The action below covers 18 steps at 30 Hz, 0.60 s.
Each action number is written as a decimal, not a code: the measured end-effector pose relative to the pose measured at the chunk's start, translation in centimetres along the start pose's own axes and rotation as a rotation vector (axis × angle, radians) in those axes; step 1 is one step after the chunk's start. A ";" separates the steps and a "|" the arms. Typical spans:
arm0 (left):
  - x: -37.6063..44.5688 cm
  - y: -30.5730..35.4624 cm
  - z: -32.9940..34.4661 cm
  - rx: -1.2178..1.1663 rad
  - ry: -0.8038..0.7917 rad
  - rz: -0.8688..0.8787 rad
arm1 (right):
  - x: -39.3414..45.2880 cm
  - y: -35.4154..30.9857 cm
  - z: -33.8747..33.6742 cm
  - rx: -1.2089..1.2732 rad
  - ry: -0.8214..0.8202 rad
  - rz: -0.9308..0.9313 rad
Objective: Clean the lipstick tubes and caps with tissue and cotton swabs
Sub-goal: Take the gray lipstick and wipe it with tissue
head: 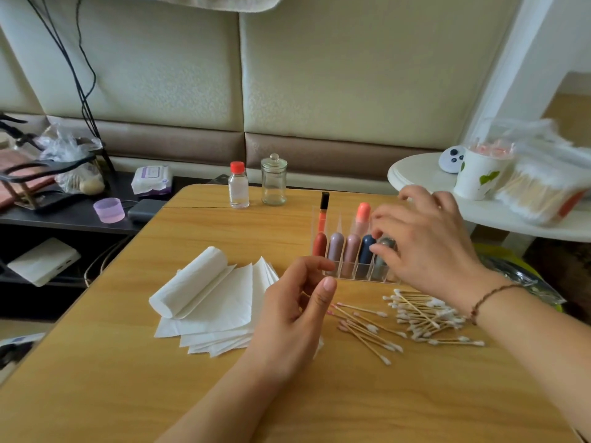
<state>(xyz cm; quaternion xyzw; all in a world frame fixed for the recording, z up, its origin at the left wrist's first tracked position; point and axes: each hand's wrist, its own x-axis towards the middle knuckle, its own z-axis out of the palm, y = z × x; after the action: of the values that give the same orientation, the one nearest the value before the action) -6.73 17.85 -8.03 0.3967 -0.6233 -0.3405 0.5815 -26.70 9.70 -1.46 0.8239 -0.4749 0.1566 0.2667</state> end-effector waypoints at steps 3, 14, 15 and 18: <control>0.0 0.1 0.0 0.012 -0.001 0.010 | -0.2 0.8 -0.5 -0.084 -0.069 0.040; -0.1 0.2 -0.1 0.054 0.049 0.024 | -0.6 1.1 -1.9 0.155 0.141 0.189; 0.0 0.1 -0.1 0.068 0.070 0.028 | -0.9 0.7 -2.5 0.277 0.181 0.232; 0.1 0.0 -0.2 0.081 0.069 0.031 | -2.2 -2.1 -4.1 0.694 0.189 0.329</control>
<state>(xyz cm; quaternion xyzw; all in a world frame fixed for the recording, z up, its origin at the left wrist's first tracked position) -6.51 17.72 -8.00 0.4220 -0.6220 -0.2921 0.5913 -26.02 14.53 0.15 0.7601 -0.4927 0.4234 -0.0137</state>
